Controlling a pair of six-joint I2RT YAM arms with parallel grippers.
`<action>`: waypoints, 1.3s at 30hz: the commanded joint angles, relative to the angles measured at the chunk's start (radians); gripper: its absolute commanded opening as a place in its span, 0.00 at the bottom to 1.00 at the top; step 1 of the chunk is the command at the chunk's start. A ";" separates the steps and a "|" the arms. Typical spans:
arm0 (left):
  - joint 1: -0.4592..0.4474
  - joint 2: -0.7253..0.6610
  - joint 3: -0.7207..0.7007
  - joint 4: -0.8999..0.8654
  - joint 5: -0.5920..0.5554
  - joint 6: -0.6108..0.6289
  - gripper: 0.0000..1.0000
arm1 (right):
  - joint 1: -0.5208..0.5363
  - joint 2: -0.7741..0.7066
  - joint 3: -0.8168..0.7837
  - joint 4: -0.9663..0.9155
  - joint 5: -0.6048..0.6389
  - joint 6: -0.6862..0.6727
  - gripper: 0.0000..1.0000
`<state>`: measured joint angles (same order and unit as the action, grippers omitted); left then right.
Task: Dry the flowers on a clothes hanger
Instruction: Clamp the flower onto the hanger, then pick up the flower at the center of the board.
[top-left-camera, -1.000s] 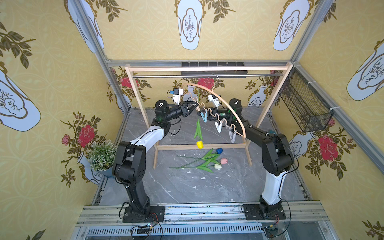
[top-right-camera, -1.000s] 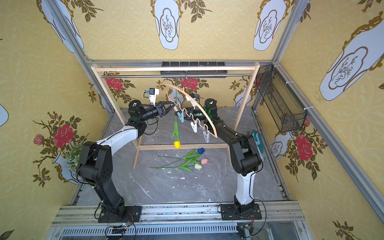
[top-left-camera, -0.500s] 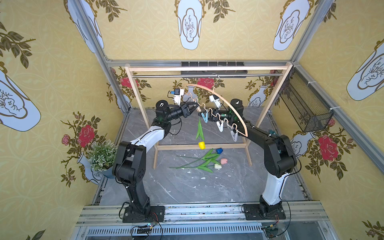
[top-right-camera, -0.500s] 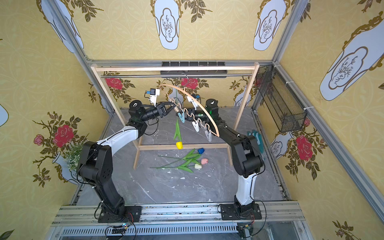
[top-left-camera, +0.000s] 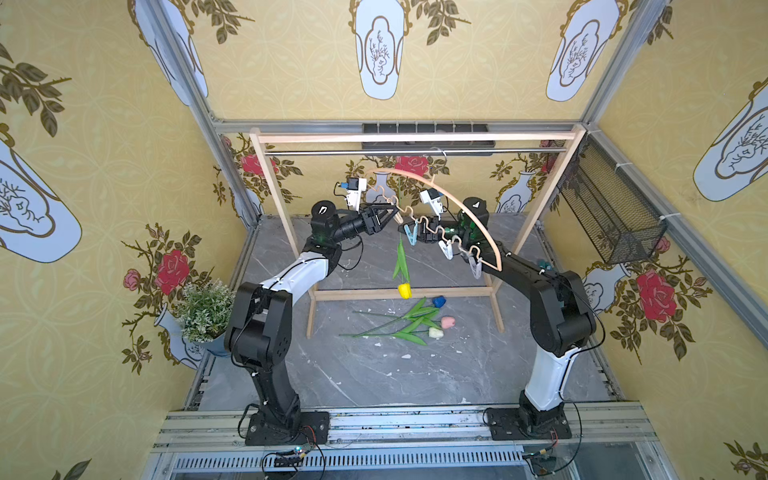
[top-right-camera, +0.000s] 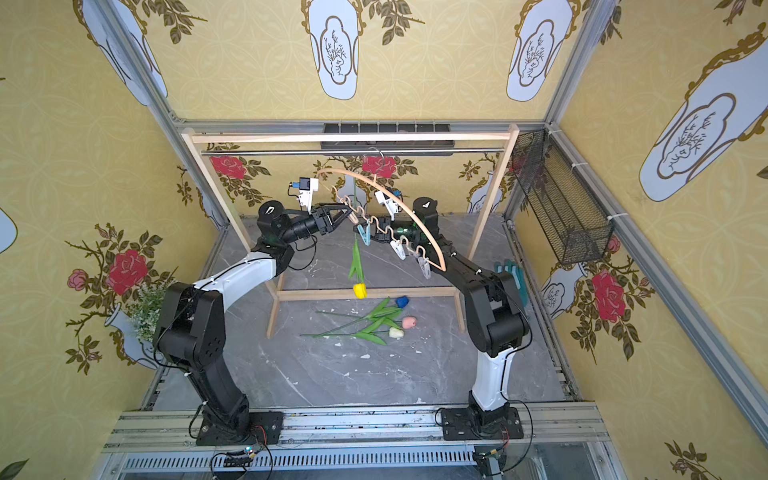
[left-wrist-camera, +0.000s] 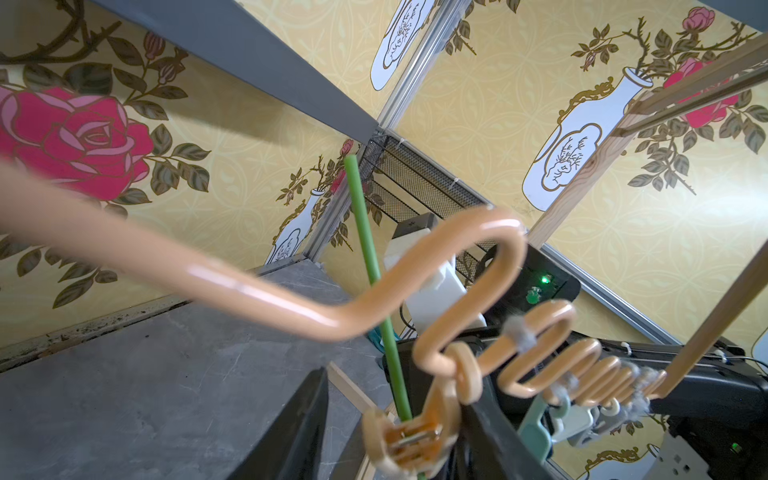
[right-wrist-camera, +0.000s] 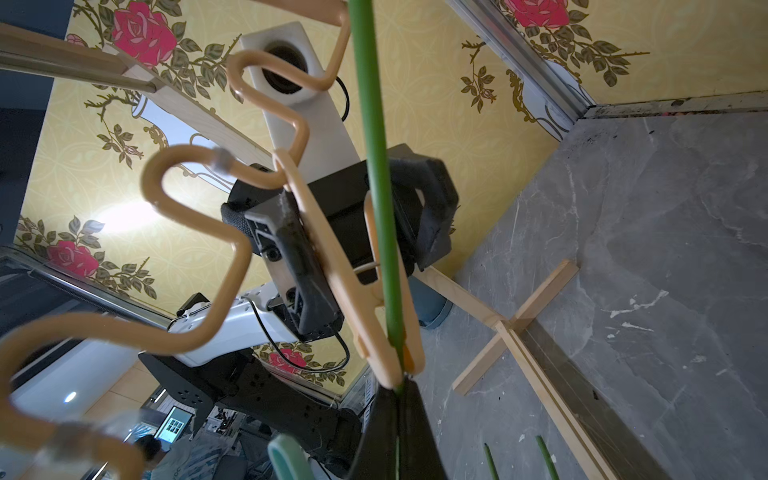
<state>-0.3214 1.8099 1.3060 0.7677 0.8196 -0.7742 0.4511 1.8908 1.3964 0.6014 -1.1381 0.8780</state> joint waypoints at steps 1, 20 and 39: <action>0.002 -0.002 -0.016 0.016 -0.006 0.012 0.58 | 0.000 -0.013 -0.002 0.034 -0.001 -0.015 0.00; 0.013 -0.259 -0.236 -0.204 -0.153 0.171 0.77 | -0.037 -0.031 -0.098 0.057 0.053 -0.022 0.29; -0.024 -0.792 -0.572 -0.781 -0.751 0.136 0.86 | -0.140 -0.620 -0.709 -0.616 0.754 -0.408 0.67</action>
<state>-0.3443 1.0695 0.7616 0.1184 0.2096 -0.5949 0.3107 1.3525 0.7403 0.0669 -0.5072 0.5182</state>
